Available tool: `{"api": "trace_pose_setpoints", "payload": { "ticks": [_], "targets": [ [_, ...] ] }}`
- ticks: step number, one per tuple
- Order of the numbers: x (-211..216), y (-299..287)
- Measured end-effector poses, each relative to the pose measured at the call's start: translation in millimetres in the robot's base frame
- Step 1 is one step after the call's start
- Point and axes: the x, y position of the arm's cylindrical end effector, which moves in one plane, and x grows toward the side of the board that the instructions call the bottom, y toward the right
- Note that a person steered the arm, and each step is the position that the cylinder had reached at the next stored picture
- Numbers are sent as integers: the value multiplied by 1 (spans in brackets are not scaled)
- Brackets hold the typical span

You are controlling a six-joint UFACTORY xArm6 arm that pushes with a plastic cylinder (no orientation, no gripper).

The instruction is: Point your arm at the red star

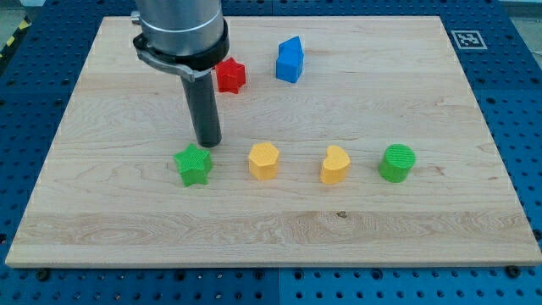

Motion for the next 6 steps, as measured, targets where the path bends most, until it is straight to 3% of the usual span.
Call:
{"api": "trace_pose_setpoints", "payload": {
  "ticks": [3,6],
  "targets": [
    [-23,-1],
    [-46,60]
  ]
}}
